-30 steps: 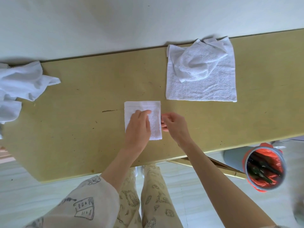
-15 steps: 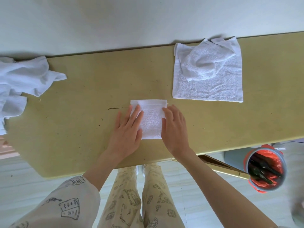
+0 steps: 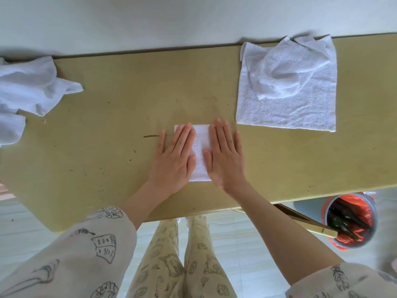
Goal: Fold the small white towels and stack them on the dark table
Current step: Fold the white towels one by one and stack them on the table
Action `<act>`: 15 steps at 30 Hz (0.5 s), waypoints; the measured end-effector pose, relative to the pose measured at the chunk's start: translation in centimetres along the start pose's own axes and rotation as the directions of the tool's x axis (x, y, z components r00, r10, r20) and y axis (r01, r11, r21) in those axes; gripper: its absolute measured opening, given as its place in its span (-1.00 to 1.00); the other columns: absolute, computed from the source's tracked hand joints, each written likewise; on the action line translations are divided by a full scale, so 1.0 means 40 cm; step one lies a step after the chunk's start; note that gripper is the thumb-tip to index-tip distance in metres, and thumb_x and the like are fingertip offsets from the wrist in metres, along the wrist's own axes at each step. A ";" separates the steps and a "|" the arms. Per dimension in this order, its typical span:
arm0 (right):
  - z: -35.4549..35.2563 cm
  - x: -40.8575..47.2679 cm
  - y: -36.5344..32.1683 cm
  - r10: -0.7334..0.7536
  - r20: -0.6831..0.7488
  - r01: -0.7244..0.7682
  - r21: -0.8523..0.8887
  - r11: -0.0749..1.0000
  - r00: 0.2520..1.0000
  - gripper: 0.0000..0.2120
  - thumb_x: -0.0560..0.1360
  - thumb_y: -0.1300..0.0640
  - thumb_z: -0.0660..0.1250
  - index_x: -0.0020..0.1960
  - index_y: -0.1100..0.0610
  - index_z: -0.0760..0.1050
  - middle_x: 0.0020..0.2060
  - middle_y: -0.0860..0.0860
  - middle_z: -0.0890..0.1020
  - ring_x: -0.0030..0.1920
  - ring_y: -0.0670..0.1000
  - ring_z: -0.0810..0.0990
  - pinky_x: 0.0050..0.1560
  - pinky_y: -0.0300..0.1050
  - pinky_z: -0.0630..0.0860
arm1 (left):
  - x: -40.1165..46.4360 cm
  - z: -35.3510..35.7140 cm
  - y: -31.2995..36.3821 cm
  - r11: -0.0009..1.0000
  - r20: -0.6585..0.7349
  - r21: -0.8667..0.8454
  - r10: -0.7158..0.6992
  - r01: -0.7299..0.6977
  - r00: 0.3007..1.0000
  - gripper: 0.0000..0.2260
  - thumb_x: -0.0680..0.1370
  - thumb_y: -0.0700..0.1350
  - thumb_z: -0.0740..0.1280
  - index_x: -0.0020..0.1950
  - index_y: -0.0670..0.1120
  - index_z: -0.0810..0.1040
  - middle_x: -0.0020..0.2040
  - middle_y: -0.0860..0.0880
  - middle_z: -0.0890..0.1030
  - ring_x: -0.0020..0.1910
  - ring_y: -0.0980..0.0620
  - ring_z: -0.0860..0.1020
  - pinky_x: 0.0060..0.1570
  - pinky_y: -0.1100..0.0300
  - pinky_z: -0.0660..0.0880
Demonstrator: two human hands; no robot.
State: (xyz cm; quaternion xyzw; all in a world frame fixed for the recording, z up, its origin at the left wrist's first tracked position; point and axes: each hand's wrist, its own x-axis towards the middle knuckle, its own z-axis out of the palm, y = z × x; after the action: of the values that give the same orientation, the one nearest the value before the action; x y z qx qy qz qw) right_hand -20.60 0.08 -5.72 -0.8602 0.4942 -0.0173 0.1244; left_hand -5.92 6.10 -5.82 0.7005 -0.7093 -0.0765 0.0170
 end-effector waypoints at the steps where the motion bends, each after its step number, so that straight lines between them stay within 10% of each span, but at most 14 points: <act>1: -0.004 0.001 -0.002 0.007 0.021 -0.007 -0.008 1.000 1.000 -0.47 0.57 -0.01 -0.03 0.44 0.27 0.20 0.45 0.16 0.28 0.47 0.07 0.13 0.44 0.10 0.03 | 0.000 -0.001 -0.001 1.000 0.012 0.001 -0.008 0.008 1.000 -0.51 0.61 -0.01 -0.06 0.50 -0.20 0.09 0.51 -0.12 0.16 0.49 -0.02 0.08 0.43 -0.15 0.06; 7: -0.060 -0.014 0.008 -0.003 0.105 -0.023 0.242 0.970 0.994 -0.44 0.58 -0.04 -0.06 0.51 0.18 -0.02 0.52 0.09 0.02 0.51 -0.02 -0.09 0.50 -0.04 -0.04 | 0.000 -0.037 0.016 0.998 0.080 -0.028 -0.050 0.052 0.996 -0.49 0.57 0.01 0.00 0.48 -0.18 0.17 0.49 -0.09 0.23 0.48 0.01 0.17 0.42 -0.15 0.00; 11: -0.124 -0.056 -0.024 0.337 0.067 -0.316 0.551 0.772 0.939 -0.52 0.56 0.16 0.21 0.44 0.18 0.21 0.33 0.09 0.37 0.31 0.04 0.38 0.31 -0.18 0.28 | -0.050 -0.046 0.030 0.990 0.130 -0.101 -0.089 0.103 0.987 -0.49 0.57 0.03 -0.03 0.48 -0.17 0.17 0.51 -0.10 0.19 0.48 -0.03 0.18 0.37 -0.20 0.13; 15: -0.135 -0.046 -0.065 0.567 0.334 -0.642 0.562 0.521 0.753 -0.72 0.51 0.14 0.28 0.18 0.23 0.38 0.08 0.10 0.49 0.05 0.06 0.48 0.14 -0.04 0.42 | -0.099 -0.037 0.037 0.986 0.204 -0.074 -0.129 0.147 0.970 -0.48 0.62 0.08 -0.20 0.49 -0.17 0.12 0.51 -0.10 0.17 0.49 -0.01 0.11 0.36 -0.25 0.11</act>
State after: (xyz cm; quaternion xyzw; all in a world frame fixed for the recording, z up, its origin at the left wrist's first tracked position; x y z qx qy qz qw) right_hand -20.16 1.86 0.28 -0.5351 0.7162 -0.0953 0.4378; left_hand -7.13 9.95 -3.81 0.7356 -0.6529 -0.1784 -0.0283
